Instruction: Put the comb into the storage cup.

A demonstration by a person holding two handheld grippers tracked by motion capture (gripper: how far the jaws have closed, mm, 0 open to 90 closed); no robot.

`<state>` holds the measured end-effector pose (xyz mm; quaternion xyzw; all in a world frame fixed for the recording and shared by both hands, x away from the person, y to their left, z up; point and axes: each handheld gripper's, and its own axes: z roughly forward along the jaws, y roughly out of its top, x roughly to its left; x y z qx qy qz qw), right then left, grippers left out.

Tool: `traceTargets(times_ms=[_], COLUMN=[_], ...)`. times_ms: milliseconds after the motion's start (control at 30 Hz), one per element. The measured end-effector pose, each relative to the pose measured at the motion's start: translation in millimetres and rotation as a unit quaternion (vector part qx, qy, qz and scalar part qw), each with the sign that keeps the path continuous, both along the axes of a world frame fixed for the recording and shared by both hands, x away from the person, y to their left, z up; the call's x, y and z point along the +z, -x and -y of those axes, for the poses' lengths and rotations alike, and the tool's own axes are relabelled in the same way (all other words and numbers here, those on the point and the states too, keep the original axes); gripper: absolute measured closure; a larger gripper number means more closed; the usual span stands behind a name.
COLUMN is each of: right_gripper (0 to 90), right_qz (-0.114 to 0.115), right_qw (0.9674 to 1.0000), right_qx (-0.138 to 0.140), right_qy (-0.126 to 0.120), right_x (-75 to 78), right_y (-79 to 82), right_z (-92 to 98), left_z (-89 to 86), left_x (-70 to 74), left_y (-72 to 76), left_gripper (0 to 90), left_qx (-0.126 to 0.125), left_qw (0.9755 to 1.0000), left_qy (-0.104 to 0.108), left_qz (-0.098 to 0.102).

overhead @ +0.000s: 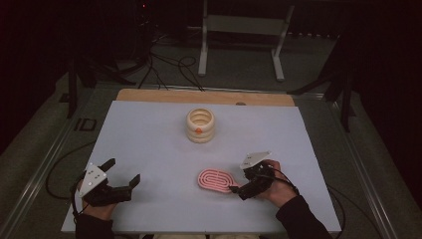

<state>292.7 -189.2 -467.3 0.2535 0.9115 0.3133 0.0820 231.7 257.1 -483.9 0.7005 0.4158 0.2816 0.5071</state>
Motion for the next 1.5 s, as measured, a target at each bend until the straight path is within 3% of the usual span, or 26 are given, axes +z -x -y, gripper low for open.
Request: traceTargets(times_ms=[133,200,300,367,500,533,667,1033,1167,1233,1500], right_gripper=[15.1,15.5,16.2,19.6,20.3,27.2,33.8,50.2,51.9,54.5,58.1], right_qz=[-0.017,-0.012,-0.016,-0.025,-0.026,-0.042,-0.052,-0.056,-0.06,-0.058,-0.062], right_qw=[0.9997,0.9994,0.9992,0.9976,0.9971,0.9948,0.993,0.9899,0.9892,0.988,0.9859], right_qx=[0.01,0.025,0.027,0.045,0.05,0.06,0.068,0.08,0.076,0.091,0.098], right_qy=[0.013,0.019,0.024,0.047,0.051,0.07,0.082,0.103,0.11,0.11,0.121], right_x=[-3.4,-5.6,-7.0,-12.0,-13.3,-17.7,-20.7,-24.3,-24.2,-25.3,-27.5], right_y=[-0.5,-1.7,-1.2,-1.0,-1.5,-2.0,-3.5,-8.6,-9.3,-12.6,-11.2], right_z=[-2.0,-1.9,-3.1,-6.9,-7.3,-9.5,-10.4,-13.7,-14.8,-14.6,-17.9], left_z=[0.4,0.4,0.4,0.5,0.3,0.2,0.3,0.9,0.8,0.8,1.4], left_x=[-0.2,-0.2,-0.1,-0.1,-0.2,-0.2,-0.2,-0.7,-0.7,-0.7,-0.9], left_y=[-0.1,-0.1,-0.1,0.0,-0.1,-0.2,-0.1,-0.6,-0.6,-0.5,-0.8], left_gripper=[0.4,0.4,0.4,0.4,0.4,0.4,0.4,0.4,0.4,0.4,0.4], left_qx=[0.0,0.0,0.0,0.0,0.001,0.001,0.001,-0.001,-0.001,-0.001,-0.002], left_qw=[1.0,1.0,1.0,1.0,1.0,1.0,1.0,1.0,1.0,1.0,1.0], left_qy=[0.0,0.0,0.0,0.0,-0.001,0.0,-0.001,-0.002,-0.002,-0.002,-0.003], left_qz=[0.0,-0.001,0.0,0.0,-0.001,-0.001,-0.001,-0.002,-0.002,-0.002,-0.002])
